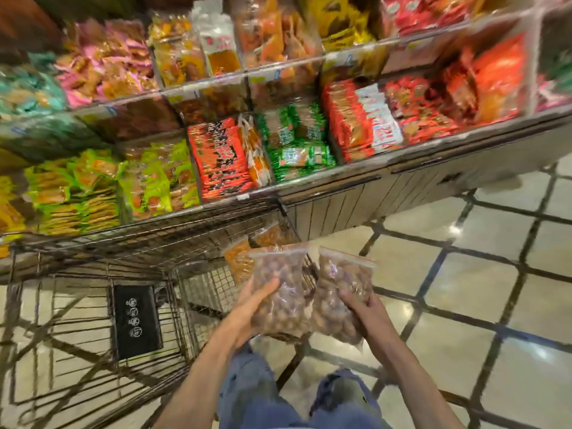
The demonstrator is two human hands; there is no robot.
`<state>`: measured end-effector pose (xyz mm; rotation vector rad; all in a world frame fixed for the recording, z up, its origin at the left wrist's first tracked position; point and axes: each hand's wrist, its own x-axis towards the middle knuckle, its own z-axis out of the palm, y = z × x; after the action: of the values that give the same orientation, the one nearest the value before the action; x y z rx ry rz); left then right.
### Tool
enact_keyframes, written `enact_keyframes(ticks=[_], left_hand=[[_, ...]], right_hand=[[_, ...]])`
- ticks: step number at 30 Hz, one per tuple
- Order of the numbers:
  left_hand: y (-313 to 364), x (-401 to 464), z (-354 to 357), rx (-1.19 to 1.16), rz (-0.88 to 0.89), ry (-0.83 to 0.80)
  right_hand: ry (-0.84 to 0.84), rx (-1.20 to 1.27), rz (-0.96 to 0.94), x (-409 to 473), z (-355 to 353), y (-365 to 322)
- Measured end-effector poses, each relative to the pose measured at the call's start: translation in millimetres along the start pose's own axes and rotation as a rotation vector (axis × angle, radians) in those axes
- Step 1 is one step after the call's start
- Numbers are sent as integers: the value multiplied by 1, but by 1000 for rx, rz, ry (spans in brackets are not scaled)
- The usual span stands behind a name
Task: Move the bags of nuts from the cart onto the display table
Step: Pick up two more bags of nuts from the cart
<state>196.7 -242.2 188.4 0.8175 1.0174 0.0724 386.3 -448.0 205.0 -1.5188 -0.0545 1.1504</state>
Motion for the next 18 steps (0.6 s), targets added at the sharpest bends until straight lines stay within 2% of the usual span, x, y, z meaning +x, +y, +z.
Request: enact_keyframes(ticks=[5, 11, 13, 18], left_hand=[[-12, 0, 114, 56, 48, -122], [-15, 8, 264, 275, 146, -299], [-18, 16, 313, 338, 147, -344], [-27, 48, 442, 540, 96, -572]], right_hand=[[75, 96, -70, -58, -105, -29], [245, 260, -173, -109, -221, -46], [285, 292, -193, -121, -259, -45], [446, 383, -243, -140, -351, -45]])
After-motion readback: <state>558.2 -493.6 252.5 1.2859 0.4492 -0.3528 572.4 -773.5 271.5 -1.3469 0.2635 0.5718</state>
